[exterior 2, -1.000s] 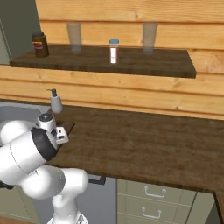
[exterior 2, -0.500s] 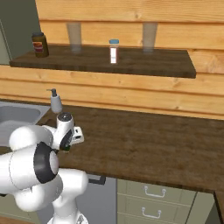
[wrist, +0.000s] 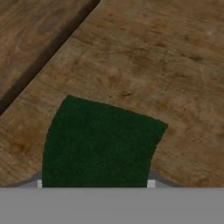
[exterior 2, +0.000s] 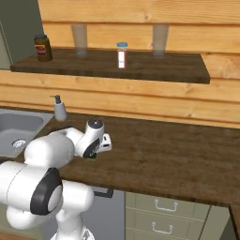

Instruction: Pick up the sponge from the counter and clean the cutting board by briefly scrubbing or pressing down on the cutting board. Once finished, release the sponge.

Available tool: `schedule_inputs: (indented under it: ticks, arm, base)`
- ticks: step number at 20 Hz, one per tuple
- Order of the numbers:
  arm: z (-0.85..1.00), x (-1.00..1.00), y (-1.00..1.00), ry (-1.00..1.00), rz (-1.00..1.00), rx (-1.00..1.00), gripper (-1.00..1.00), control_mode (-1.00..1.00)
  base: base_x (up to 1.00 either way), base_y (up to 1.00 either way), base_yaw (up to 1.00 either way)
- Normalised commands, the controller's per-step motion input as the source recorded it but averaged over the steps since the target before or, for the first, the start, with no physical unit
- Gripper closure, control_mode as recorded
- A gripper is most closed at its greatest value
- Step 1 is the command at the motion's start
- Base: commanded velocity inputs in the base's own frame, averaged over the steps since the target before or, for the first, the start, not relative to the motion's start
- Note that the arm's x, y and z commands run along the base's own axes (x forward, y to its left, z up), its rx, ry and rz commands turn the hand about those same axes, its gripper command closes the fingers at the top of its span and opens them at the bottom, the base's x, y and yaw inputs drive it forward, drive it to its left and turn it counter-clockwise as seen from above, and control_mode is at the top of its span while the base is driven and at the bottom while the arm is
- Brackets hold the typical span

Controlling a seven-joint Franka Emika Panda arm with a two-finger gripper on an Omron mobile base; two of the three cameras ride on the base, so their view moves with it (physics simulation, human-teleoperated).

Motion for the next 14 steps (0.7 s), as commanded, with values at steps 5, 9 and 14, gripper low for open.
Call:
schedule_inputs:
  ticks: [5,9,14]
  arm:
    - [-0.05,0.31,-0.62,0.03,-0.05,0.0,1.0,-1.0]
    - [0.0,0.09,-0.14,0.0,0.0,0.0,-1.0,-1.0]
    - [0.0,0.0,-0.17,0.0,0.0,0.0,-1.0,-1.0]
  base:
    - [0.0,0.0,0.0]
    - [0.0,0.0,0.0]
    - [0.0,0.0,0.0]
